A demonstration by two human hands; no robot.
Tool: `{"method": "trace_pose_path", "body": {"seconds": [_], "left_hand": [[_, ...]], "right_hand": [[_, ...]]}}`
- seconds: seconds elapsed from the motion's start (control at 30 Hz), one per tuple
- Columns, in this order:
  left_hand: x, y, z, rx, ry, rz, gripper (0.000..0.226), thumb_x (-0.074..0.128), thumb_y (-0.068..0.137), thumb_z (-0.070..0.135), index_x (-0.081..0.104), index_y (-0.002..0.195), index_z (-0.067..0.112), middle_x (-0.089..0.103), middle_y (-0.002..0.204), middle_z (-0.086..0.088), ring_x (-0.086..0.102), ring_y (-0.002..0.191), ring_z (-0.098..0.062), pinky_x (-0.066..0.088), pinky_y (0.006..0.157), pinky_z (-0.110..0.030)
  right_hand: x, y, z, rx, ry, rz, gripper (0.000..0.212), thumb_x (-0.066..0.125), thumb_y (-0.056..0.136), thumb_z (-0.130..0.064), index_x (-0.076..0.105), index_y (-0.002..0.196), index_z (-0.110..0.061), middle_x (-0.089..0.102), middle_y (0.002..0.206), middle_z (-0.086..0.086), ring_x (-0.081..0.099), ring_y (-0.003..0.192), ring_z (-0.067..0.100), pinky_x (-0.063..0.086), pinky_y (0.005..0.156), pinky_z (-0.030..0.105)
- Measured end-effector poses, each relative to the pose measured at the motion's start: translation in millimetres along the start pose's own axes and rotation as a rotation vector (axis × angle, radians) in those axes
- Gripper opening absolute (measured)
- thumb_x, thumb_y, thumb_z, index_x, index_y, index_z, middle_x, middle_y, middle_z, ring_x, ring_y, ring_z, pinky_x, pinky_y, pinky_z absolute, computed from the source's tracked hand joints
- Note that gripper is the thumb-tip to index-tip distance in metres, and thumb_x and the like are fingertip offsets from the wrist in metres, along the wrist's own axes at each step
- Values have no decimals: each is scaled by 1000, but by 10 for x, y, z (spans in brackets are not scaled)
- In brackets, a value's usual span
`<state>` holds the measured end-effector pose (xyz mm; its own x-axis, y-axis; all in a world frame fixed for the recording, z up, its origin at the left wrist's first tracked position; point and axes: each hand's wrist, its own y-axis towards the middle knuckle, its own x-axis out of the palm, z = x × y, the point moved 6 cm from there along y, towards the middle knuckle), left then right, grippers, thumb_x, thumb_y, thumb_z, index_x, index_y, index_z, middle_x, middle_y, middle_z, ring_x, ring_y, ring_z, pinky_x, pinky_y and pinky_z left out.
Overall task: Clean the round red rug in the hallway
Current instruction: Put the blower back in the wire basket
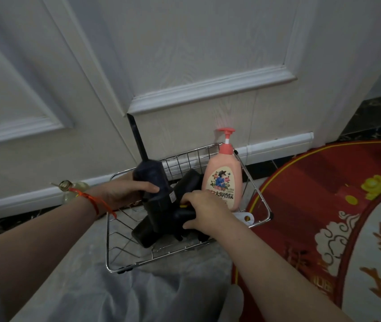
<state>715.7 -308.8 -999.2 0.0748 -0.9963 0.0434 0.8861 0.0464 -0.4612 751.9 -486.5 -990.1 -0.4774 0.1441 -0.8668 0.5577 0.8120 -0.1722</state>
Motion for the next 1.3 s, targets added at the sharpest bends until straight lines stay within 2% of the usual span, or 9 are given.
{"method": "trace_pose_path", "body": {"seconds": [0.13, 0.23, 0.4, 0.53, 0.63, 0.9, 1.03, 1.17, 1.3], "left_hand": [[-142, 21, -14, 32, -3, 78, 84, 96, 39, 26, 60, 111, 3, 68, 106, -15, 65, 98, -28, 52, 83, -37], [-186, 22, 3, 62, 5, 157, 96, 96, 35, 29, 57, 118, 1, 67, 109, -15, 63, 102, -31, 51, 84, -37], [-209, 10, 96, 139, 10, 267, 96, 95, 25, 37, 60, 111, 15, 69, 105, -8, 65, 101, -27, 50, 83, -38], [-171, 2, 122, 182, 35, 334, 73, 88, 35, 27, 63, 103, 16, 72, 96, -3, 65, 101, -28, 52, 86, -40], [-168, -23, 124, 212, 50, 377, 68, 86, 39, 26, 64, 103, 15, 71, 100, -7, 64, 102, -31, 51, 92, -45], [-276, -62, 91, 234, 24, 497, 85, 86, 38, 27, 58, 116, 6, 67, 106, -11, 62, 104, -32, 52, 81, -38], [-376, -30, 38, 245, -43, 558, 99, 90, 35, 23, 52, 125, 7, 63, 117, -15, 61, 107, -33, 53, 87, -42], [-445, -62, 22, 259, -30, 674, 69, 83, 61, 3, 50, 120, 15, 58, 120, -11, 58, 111, -31, 51, 89, -42], [-481, -79, 74, 293, -71, 790, 62, 76, 70, -3, 48, 122, 16, 55, 123, -10, 56, 113, -29, 51, 87, -39]], "right_hand": [[11, 25, -18, 4, 42, 72, 47, 69, 82, -20, 52, 125, -20, 54, 123, 3, 53, 111, 22, 46, 90, 35], [-8, -13, 8, 15, 0, 196, 45, 67, 82, -15, 52, 124, -20, 53, 122, 1, 49, 112, 19, 41, 94, 32], [-123, -150, 160, 116, -60, 341, 42, 67, 82, -19, 49, 120, -20, 44, 125, -2, 39, 116, 17, 33, 99, 29], [-131, -200, 244, 177, -85, 305, 45, 66, 84, -20, 47, 125, -20, 43, 129, 1, 39, 120, 20, 35, 97, 31], [-99, -236, 270, 196, -68, 263, 46, 65, 85, -19, 47, 127, -19, 43, 131, 2, 40, 122, 21, 36, 98, 32], [25, -343, 327, 216, -48, 180, 36, 62, 87, -20, 50, 120, -17, 44, 131, 3, 41, 122, 22, 34, 98, 34], [4, -413, 388, 230, -34, 192, 32, 59, 86, -19, 53, 118, -17, 48, 125, 3, 44, 117, 21, 35, 96, 32], [-16, -470, 431, 254, -41, 197, 35, 59, 85, -17, 52, 120, -16, 48, 125, 3, 45, 116, 22, 36, 94, 31], [-19, -499, 442, 275, -37, 181, 38, 59, 86, -17, 50, 122, -15, 47, 126, 5, 45, 118, 25, 39, 94, 34]]}}
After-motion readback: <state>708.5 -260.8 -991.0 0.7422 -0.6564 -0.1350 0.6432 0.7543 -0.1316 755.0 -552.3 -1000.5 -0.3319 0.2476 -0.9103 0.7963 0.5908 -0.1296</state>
